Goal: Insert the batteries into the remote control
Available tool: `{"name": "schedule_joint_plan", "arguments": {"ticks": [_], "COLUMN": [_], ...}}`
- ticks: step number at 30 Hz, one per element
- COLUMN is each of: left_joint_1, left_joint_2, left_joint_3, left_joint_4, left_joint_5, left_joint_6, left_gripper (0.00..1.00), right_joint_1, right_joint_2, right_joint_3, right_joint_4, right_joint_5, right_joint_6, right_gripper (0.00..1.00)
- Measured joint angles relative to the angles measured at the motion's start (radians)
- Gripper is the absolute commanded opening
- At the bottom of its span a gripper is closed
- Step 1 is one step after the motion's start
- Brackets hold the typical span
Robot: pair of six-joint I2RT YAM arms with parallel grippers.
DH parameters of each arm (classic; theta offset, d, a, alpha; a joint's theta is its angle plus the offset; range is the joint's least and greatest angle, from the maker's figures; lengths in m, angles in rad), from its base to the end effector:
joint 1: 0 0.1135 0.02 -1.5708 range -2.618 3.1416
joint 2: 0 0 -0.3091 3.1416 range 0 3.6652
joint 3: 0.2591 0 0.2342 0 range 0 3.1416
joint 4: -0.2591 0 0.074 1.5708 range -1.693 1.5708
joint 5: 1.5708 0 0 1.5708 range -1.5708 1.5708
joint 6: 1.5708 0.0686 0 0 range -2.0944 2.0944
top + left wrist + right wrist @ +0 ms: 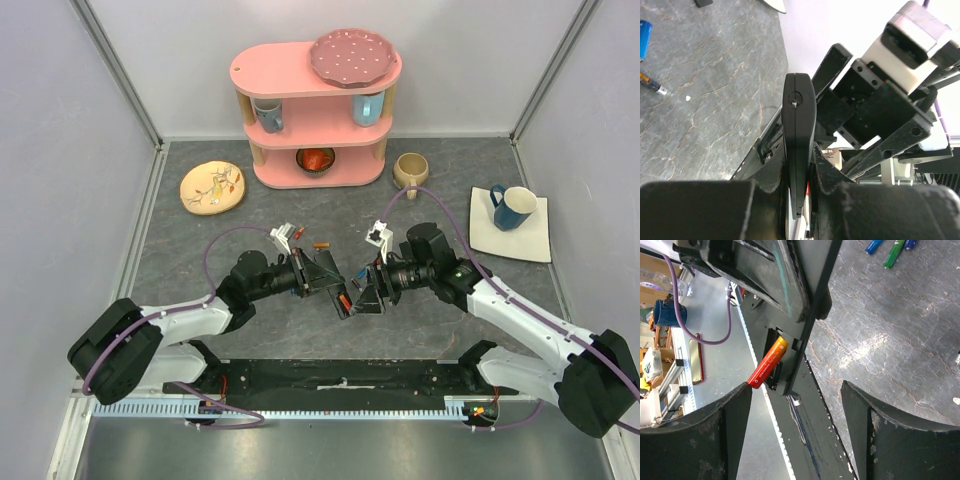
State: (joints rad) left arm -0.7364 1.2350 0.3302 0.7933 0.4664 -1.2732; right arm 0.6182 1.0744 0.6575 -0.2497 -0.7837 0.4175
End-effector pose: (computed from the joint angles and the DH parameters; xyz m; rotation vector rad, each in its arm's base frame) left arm 0.1568 -0.1838 0.2494 -0.1222 2.0662 -1.7862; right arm 0.1353 0.1556 0.2727 -0.7041 2.2892 1.4076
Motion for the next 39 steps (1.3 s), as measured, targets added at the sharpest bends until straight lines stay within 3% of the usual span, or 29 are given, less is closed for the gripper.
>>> {"name": "schedule_joint_plan", "arguments": {"ticks": [39], "left_joint_1": [0.034], "left_joint_2": [0.043], "left_joint_3": [0.055], "left_joint_4": [0.065], "left_joint_5": [0.016], "left_joint_6": [-0.035], "left_gripper": [0.02], "right_joint_1": [-0.001], "right_joint_2": [-0.052], "right_joint_3": [0.014], "right_joint_4": [-0.03], "right_joint_5": [0.093], "right_joint_6": [-0.009], "right_gripper": [0.81]}}
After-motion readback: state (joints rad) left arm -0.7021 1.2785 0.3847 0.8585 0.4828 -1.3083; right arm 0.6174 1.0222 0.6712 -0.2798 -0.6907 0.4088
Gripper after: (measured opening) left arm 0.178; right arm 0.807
